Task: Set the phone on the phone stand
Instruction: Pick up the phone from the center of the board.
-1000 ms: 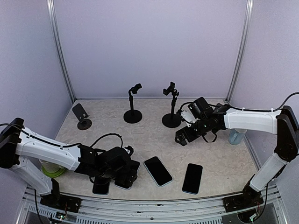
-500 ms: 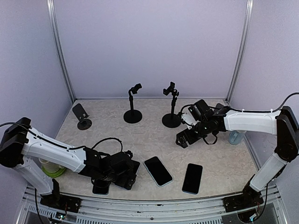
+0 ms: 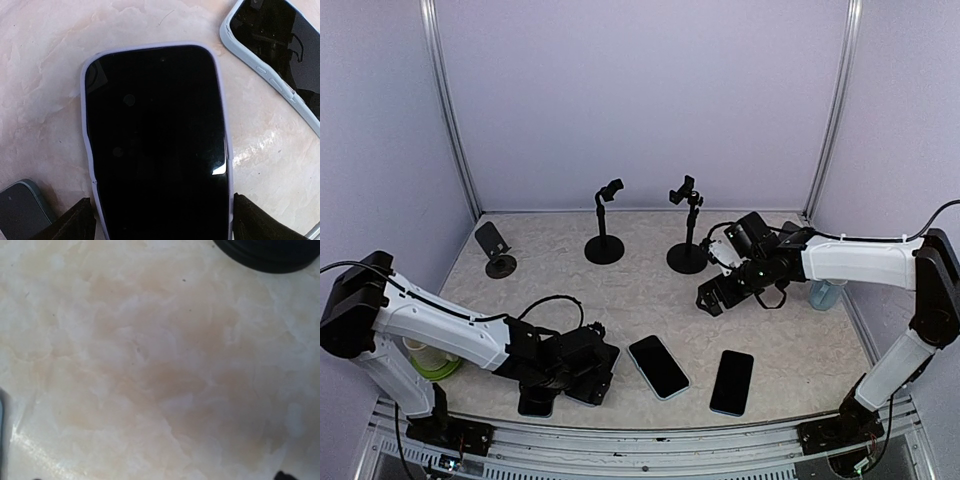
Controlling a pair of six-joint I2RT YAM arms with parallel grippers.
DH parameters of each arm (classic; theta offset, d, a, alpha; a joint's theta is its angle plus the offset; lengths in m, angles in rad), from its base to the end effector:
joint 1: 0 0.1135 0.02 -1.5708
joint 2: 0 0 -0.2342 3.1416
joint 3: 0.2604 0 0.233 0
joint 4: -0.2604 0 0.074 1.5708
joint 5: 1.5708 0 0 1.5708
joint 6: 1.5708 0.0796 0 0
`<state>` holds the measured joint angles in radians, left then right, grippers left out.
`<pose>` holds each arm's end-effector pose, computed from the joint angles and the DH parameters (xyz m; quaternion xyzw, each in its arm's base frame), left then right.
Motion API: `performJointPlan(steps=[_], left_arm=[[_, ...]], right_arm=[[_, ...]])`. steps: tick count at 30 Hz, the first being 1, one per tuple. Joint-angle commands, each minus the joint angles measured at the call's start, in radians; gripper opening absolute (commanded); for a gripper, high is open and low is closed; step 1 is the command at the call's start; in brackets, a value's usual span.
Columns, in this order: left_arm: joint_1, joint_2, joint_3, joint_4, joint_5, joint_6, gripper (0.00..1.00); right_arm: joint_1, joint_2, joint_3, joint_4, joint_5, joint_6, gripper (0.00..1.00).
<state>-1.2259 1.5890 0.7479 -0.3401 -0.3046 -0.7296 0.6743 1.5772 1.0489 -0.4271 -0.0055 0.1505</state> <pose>0.1158 -0.2517 0.0811 0.2097 0.9472 -0.0755 0.2304 0.2613 0.2094 0.1606 -0.2476 0.9203 0.1238 0.2764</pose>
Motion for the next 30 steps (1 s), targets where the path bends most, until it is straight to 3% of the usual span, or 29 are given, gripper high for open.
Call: performJointPlan(steps=[1,10,30], left_arm=[[-0.005,0.059,0.001,0.003,0.029,-0.03,0.89],[-0.006,0.053,-0.005,-0.016,-0.008,-0.04,0.74],[-0.007,-0.121,0.0,0.119,-0.129,0.09,0.68]], right_arm=[[0.007,-0.031,-0.005,0.005,0.004,-0.008,1.0],[0.007,-0.031,-0.002,0.007,-0.003,-0.007,1.0],[0.046,-0.019,0.011,0.165,-0.318,0.099,1.0]])
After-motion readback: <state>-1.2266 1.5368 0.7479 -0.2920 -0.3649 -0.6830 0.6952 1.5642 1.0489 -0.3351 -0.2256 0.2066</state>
